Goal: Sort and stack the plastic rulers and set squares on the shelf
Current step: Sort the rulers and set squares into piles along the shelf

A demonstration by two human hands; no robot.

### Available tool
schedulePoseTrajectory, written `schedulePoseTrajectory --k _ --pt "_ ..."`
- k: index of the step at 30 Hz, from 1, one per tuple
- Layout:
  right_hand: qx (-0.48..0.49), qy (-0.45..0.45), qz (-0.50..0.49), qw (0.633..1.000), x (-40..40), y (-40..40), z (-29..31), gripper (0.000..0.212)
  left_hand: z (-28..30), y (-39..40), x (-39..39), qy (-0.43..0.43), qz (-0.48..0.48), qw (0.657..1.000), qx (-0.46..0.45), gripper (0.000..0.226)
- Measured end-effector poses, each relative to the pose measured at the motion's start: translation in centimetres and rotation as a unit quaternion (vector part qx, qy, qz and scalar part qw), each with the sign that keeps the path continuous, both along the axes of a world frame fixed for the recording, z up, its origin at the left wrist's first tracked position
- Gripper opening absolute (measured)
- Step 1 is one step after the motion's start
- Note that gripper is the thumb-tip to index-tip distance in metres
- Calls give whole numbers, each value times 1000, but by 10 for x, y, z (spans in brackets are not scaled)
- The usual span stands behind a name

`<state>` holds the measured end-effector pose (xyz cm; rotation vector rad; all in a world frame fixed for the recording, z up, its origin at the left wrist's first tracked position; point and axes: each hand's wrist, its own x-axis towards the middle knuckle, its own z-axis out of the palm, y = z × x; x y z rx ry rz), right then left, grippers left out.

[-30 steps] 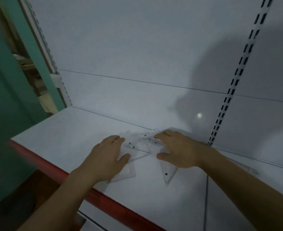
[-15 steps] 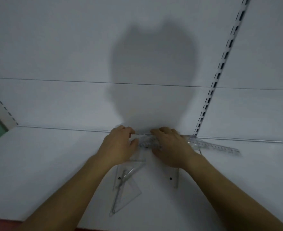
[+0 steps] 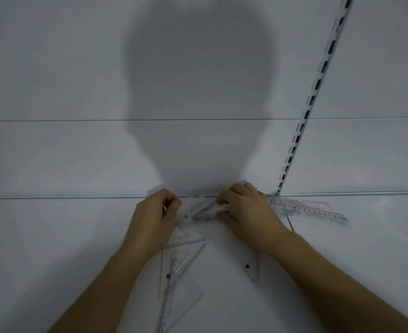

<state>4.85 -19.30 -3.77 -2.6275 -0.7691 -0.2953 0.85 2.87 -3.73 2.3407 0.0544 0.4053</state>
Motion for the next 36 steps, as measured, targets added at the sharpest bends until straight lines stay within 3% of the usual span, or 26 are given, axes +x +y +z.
schedulePoseTrajectory --k 4,10,17,20,24,30,36 --pt "98 -6 9 995 0 2 0 13 -2 -2 -1 4 0 1000 -31 21" --pt "168 -5 -16 986 -2 -1 1 25 8 -8 -5 -25 4 990 -139 18" --pt "265 75 -59 960 -7 -3 20 36 16 -13 -9 -62 -49 987 -142 11" --pt "254 101 -71 959 -10 -10 30 35 16 -17 -13 -40 -67 985 -153 21" --pt "259 110 -83 956 -34 -43 46 32 32 -34 -29 8 -109 984 -141 50" --pt "405 129 -158 891 -96 -134 40 31 54 -121 -62 -5 -183 970 -159 55" --pt "435 116 -222 865 -147 -234 33 29 50 -256 -87 51 -201 916 -344 41"
